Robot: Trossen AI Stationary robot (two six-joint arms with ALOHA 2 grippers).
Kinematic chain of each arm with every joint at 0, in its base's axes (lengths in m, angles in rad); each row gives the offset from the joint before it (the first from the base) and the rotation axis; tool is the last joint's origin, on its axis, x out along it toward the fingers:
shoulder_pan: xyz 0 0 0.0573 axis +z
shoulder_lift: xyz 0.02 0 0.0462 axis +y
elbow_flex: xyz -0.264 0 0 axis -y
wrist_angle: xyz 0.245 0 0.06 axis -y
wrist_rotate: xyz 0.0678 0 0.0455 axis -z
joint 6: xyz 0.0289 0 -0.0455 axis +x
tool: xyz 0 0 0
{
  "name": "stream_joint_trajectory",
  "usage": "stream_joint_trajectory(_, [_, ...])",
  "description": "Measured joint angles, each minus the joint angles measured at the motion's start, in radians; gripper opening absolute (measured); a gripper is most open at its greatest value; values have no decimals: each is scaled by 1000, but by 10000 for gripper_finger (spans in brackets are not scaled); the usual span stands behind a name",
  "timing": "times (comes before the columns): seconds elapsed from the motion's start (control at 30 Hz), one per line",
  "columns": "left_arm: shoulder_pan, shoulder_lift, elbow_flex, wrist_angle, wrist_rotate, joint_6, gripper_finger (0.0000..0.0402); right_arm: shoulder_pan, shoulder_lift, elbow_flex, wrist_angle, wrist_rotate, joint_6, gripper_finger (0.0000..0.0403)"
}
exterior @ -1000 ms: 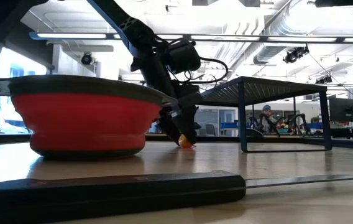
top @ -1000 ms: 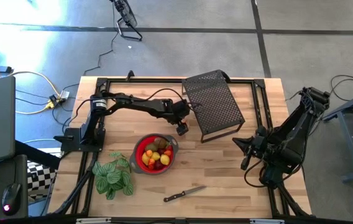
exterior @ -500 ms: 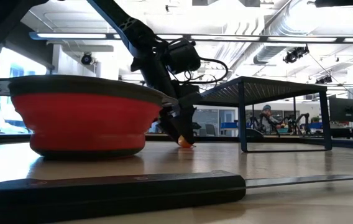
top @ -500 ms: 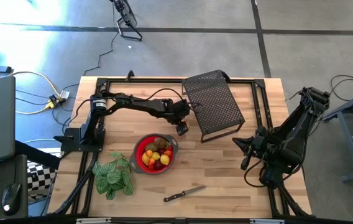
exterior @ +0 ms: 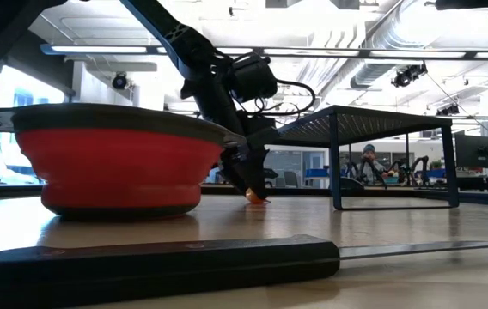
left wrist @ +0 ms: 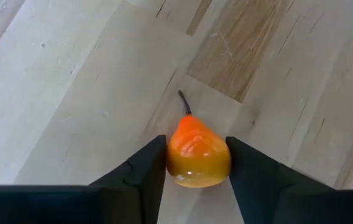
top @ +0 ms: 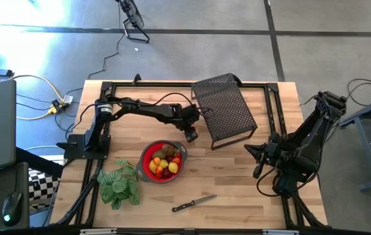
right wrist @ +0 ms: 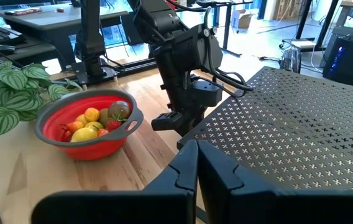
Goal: Pick & Place Fruit
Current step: Put the orange pear into the strainer bowl
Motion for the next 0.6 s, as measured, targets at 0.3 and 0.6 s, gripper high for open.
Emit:
stream_joint_trajectory(0.3, [0,0,0,2,1,-7,138,0,0,0,0,0,0,3])
stream_joint_trajectory(0.6, [0,0,0,0,0,23,137,0,0,0,6,0,0,3])
